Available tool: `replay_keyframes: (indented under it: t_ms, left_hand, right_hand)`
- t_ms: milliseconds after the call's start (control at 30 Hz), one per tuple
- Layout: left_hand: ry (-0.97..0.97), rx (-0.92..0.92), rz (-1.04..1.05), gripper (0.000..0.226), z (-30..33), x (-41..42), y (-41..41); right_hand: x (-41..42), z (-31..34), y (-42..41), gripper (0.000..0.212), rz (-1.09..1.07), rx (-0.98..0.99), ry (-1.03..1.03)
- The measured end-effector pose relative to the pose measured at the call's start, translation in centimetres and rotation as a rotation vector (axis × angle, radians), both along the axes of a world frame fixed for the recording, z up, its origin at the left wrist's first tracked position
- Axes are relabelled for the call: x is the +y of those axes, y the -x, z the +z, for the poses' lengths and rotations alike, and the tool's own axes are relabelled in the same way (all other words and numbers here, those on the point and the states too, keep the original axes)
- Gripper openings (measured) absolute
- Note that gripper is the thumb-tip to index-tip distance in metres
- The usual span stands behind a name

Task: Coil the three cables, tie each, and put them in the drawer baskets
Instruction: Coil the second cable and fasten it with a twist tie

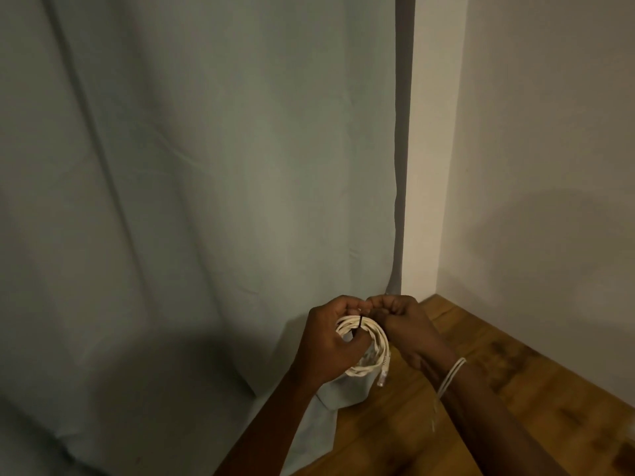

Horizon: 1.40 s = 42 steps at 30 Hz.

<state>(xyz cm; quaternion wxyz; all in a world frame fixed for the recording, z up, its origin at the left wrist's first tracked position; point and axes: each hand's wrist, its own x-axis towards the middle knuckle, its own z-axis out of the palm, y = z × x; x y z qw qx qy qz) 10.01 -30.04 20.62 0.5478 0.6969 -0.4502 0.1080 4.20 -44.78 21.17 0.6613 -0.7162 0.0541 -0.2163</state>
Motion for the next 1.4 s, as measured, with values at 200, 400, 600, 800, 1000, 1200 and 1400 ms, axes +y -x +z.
replay_keyframes:
  t_ms: [200, 400, 600, 800, 1000, 1200, 1400]
  left_hand:
    - [-0.024, -0.196, 0.12, 0.015, -0.1, -0.3, 0.6]
    - [0.0, -0.137, 0.09, 0.012, 0.3, -0.3, 0.8]
    - [-0.087, -0.021, -0.007, 0.028, 0.2, 0.4, 0.8]
    - [-0.134, -0.078, 0.1, 0.033, 0.2, 1.1, 0.4]
    - [-0.124, 0.018, 0.181, 0.016, -0.2, 0.6, 0.0]
    - [-0.128, 0.257, 0.148, 0.019, -0.1, 0.2, 0.1]
    - [-0.067, 0.399, 0.062, 0.02, -0.4, 0.3, 0.0]
  right_hand:
    - [-0.3, -0.2, 0.2, 0.028, 0.085, 0.087, -0.084]
    - [-0.7, -0.1, 0.1, 0.027, 0.149, 0.204, -0.304]
    - [0.0, -0.6, 0.9, 0.031, 0.137, 0.214, -0.518]
    - [-0.7, 0.7, 1.6, 0.014, -0.014, 0.182, -0.127]
    - [1.2, 1.0, 2.9, 0.015, -0.069, -0.12, 0.851]
    - [1.3, -0.9, 2.2, 0.02, -0.239, -0.029, 1.018]
    - [0.9, -1.5, 3.0, 0.027, -0.225, -0.163, 1.1]
